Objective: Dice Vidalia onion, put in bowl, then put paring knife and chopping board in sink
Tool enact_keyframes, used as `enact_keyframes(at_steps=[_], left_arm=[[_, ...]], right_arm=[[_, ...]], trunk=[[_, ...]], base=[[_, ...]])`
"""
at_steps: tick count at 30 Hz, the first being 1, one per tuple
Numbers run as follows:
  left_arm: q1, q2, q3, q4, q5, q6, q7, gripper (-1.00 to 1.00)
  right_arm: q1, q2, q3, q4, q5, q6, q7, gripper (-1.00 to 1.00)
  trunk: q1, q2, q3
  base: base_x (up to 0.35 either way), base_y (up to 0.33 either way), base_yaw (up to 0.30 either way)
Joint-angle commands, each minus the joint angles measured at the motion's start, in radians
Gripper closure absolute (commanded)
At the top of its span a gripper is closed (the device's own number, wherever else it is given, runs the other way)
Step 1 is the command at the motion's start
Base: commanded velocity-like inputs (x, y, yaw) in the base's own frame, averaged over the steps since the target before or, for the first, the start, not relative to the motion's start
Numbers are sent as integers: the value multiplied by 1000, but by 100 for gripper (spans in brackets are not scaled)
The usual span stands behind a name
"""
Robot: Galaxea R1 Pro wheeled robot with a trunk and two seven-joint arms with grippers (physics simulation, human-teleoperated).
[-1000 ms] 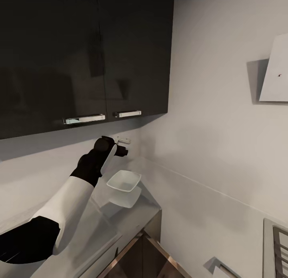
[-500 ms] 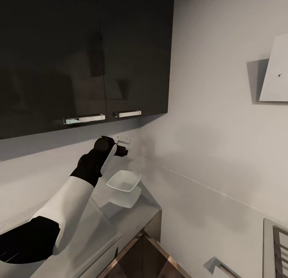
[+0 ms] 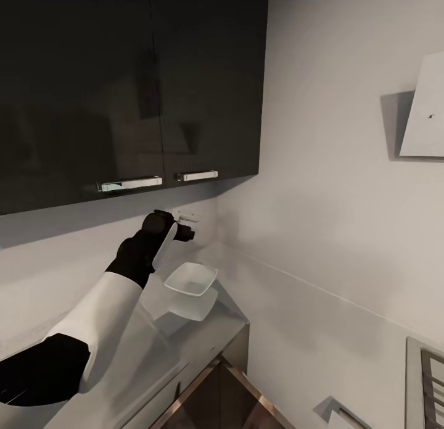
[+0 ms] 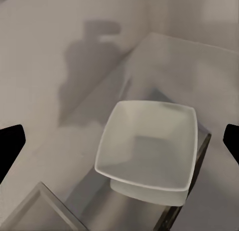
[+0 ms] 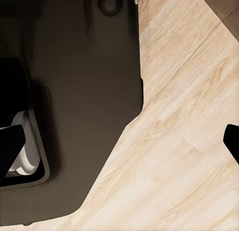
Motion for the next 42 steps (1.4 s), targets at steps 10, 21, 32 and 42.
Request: enact_keyframes(at_steps=[10, 21, 32, 42], left_arm=[[0, 25, 0, 55, 7, 2, 8, -100], [0, 28, 41, 208, 7, -118, 7, -100], [0, 29, 51, 293, 8, -221, 7, -100], [0, 33, 146, 285, 11, -231, 4, -100]], right_arm=[[1, -1, 7, -2, -11, 6, -2, -100], [1, -1, 9, -2, -11, 6, -1, -100], [1, -1, 9, -1, -11, 6, -1, -100], [1, -1, 9, -1, -11, 6, 0, -100]], trunk=[[0, 0, -9], [0, 0, -27], [0, 0, -45], [0, 0, -61]], base=[[0, 0, 0], [0, 0, 0], [9, 0, 0], [77, 0, 0]])
